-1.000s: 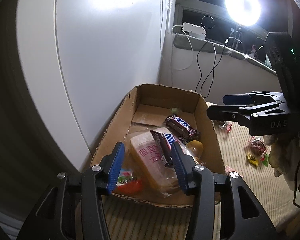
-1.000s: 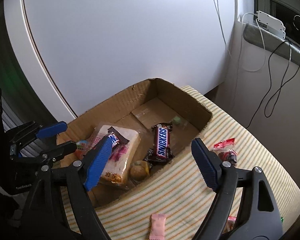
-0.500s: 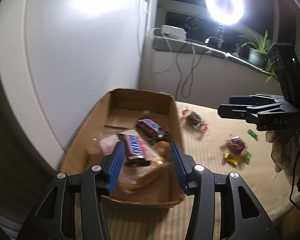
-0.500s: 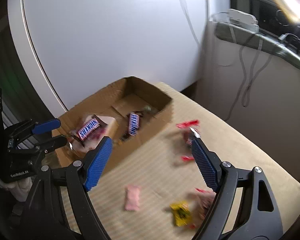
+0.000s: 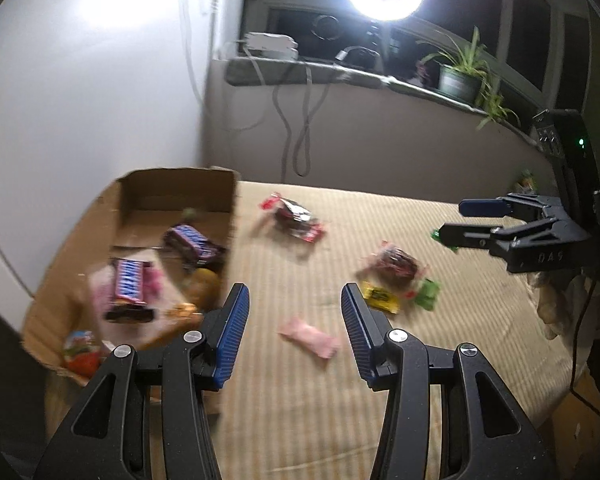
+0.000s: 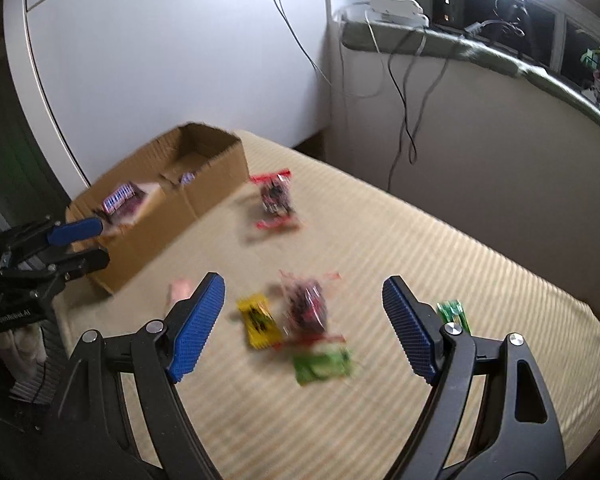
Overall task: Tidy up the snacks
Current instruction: 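Move both open grippers back over the candies on the bed, then grasp the yellow candy with the left gripper while the right grasps the green candy, then carry both candies into the box and open both grippers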
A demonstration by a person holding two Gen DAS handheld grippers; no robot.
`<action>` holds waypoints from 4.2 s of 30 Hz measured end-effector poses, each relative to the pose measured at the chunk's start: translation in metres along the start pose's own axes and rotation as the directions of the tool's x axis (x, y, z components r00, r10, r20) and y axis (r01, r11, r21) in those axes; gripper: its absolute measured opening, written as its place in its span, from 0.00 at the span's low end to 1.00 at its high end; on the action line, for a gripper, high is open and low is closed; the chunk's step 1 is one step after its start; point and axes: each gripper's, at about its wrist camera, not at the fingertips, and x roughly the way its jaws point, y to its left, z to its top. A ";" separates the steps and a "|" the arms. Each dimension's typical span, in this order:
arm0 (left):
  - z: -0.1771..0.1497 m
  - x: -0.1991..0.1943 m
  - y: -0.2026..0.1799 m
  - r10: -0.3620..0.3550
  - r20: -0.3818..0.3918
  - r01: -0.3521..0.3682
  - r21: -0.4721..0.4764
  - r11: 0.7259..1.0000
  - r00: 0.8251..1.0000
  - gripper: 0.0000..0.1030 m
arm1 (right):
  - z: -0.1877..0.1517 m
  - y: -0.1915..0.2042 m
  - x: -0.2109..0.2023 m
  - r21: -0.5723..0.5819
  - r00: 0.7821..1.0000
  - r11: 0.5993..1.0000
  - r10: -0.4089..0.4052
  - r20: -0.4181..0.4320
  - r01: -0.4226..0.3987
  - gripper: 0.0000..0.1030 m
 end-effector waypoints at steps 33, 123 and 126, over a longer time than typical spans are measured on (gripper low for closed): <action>-0.004 0.113 -0.072 -0.074 -0.234 0.123 0.202 0.972 0.969 0.45 | -0.055 -0.011 0.065 -0.109 0.982 0.994 -0.015 -0.190 -0.006 0.58; 0.049 0.013 0.109 0.223 0.082 -0.217 -0.079 0.973 0.971 0.05 | 0.127 0.128 0.124 -0.232 0.980 0.952 0.197 -0.026 -0.198 0.28; 0.049 0.015 0.112 0.224 0.076 -0.218 -0.082 0.972 0.972 0.05 | 0.131 0.131 0.133 -0.230 0.979 0.951 0.201 -0.039 -0.205 0.28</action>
